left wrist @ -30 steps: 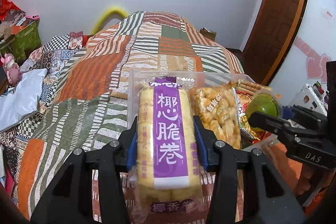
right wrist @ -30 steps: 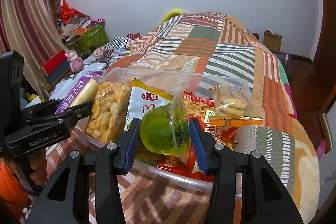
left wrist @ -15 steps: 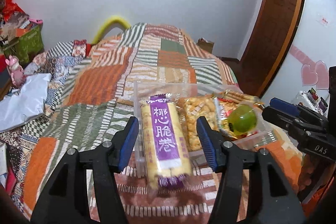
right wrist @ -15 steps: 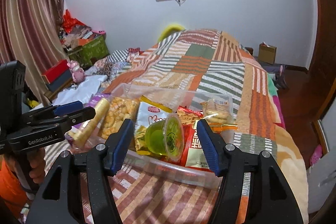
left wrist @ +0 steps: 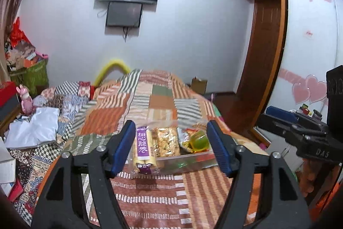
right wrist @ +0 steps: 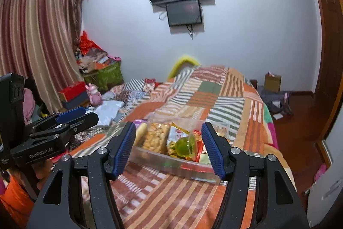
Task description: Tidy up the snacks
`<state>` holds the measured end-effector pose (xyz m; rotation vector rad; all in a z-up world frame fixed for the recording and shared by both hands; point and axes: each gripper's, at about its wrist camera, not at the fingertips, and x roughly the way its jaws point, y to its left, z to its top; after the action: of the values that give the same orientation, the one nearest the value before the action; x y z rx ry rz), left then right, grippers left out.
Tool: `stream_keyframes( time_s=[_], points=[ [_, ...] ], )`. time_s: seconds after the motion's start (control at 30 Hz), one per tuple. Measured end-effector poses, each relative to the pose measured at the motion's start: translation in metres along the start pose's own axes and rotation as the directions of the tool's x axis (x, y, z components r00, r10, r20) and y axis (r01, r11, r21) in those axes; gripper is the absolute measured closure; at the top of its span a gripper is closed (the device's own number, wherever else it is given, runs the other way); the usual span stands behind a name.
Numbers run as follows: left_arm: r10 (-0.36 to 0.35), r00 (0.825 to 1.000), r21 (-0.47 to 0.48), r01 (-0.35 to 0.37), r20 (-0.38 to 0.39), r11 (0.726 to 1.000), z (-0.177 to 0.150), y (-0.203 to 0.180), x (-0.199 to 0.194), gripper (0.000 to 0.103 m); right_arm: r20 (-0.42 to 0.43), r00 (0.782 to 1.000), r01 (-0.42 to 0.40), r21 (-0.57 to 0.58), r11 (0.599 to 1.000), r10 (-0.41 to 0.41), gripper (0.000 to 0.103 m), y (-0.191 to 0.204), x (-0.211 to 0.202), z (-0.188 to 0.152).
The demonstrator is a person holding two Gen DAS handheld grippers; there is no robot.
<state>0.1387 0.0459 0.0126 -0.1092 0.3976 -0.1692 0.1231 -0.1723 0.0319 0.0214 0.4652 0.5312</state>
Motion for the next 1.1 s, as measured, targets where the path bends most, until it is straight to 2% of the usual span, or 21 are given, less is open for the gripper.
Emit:
stream_keyframes(
  time_s=[0.13, 0.33, 0.4, 0.53, 1.1],
  points=[
    [0.012, 0.998, 0.012, -0.013, 0.056, 1.000, 0.001, -0.009, -0.027, 0.019, 0.041, 0.999, 0.010, -0.022, 1.000, -0.009, 0.031, 0.009, -0.018, -0.003],
    [0.028, 0.995, 0.004, -0.029, 0.099, 1.000, -0.004, -0.012, -0.053, 0.008, 0.084, 0.996, 0.015, -0.030, 0.999, -0.012, 0.025, 0.013, -0.037, -0.005],
    [0.036, 0.994, 0.006, -0.037, 0.104, 0.999, -0.006, -0.014, -0.057, 0.006, 0.090, 0.996, 0.015, -0.030, 0.999, -0.012, 0.025, 0.015, -0.040, -0.007],
    [0.042, 0.993, 0.006, -0.043, 0.106, 0.999, -0.008, -0.014, -0.062, 0.004, 0.103, 0.994, 0.025, -0.021, 0.999, -0.023, 0.016, 0.016, -0.044, -0.011],
    [0.049, 0.993, 0.032, -0.052, 0.105, 0.998, -0.015, -0.023, -0.061, 0.004, 0.083, 0.996, 0.018, 0.010, 1.000, -0.019, 0.015, 0.008, -0.045, -0.022]
  ],
)
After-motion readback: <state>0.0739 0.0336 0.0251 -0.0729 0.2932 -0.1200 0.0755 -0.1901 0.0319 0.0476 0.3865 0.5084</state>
